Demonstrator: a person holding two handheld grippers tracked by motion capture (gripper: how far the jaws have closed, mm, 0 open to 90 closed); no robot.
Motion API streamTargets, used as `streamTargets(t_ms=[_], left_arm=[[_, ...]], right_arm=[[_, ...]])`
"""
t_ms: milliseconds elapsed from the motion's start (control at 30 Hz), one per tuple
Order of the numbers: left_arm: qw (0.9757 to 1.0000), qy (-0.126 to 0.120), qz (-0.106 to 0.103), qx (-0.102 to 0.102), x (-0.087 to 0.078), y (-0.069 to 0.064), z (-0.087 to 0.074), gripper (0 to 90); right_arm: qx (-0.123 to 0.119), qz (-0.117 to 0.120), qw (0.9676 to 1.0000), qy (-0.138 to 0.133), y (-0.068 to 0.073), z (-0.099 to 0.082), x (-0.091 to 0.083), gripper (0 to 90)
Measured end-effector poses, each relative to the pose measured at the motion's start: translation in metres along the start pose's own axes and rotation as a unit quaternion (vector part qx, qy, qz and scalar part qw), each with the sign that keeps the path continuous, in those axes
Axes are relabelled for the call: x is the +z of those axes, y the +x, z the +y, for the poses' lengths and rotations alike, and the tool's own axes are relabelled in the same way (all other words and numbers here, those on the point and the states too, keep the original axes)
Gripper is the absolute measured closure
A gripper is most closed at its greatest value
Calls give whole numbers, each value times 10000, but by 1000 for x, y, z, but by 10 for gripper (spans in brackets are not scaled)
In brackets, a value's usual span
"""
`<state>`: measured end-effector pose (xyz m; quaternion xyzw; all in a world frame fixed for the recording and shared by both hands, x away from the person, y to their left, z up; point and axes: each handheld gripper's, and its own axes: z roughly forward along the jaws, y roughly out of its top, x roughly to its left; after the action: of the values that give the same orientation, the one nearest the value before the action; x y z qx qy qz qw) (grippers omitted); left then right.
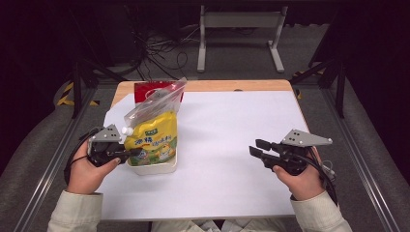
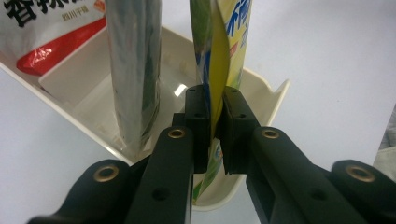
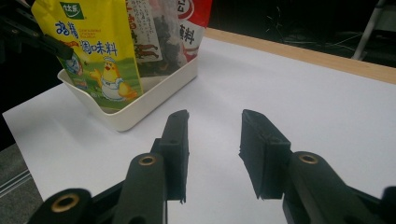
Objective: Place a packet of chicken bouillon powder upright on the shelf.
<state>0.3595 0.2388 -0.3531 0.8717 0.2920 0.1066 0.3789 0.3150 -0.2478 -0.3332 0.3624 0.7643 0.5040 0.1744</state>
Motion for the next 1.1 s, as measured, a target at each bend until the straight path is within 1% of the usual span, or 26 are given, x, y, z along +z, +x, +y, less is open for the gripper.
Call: streamTargets(t_ms=[33,100,267,400,467,533,567,600,667,700,800,833,867,933,1000,1100], left_arm=[[10000,28,18,-30,1,0,-1,828],[10000,48,-18,-66,1,1,-3,829],[9999,97,-7,-36,1,1,-4,827],[10000,56,-19,-61,1,2,-5,823],[9999,-17,-15,-106,1,2,-5,798],[9996,-205,-5,-201,0,1,-6,669],[9996,-215,11,-198,-1,1,-6,589],[9995,-238,23,-218,-3,-1,-7,565],[9990,-319,6,-306,-6,-2,-8,478],[9988,-358,30,-327,-7,-3,-9,418],[9978,-558,113,-344,-11,-6,-14,307],[9976,-593,130,-338,-12,-6,-16,285],[9972,-644,94,-379,-13,-7,-19,274],[9965,-701,106,-437,-14,-9,-26,259],[9960,-740,155,-479,-15,-9,-32,240],[9947,-819,178,-599,-16,-8,-43,213]], right_arm=[[3,0,10000,-1,0,0,0,619],[6,1,10000,-1,0,0,0,617],[22,-1,10000,5,-1,0,0,611],[37,-12,10000,-18,-1,-1,0,598],[25,-31,10000,-24,-2,-1,-1,587],[27,-52,10000,-39,-3,-1,-1,574],[42,-58,10000,-34,-3,-2,-2,564],[31,-76,10000,-42,-4,-2,-2,555],[23,-141,9999,-63,-7,-2,-3,523],[3,-160,9998,-84,-7,-2,-4,510],[-14,-199,9997,-131,-10,-2,-8,495],[-15,-211,9997,-145,-11,-2,-9,489],[-31,-217,9996,-157,-11,-3,-10,485],[-25,-255,9995,-170,-14,-4,-14,479],[-27,-306,9994,-173,-17,-5,-18,477],[-8,-364,9992,-174,-22,-9,-23,475]])
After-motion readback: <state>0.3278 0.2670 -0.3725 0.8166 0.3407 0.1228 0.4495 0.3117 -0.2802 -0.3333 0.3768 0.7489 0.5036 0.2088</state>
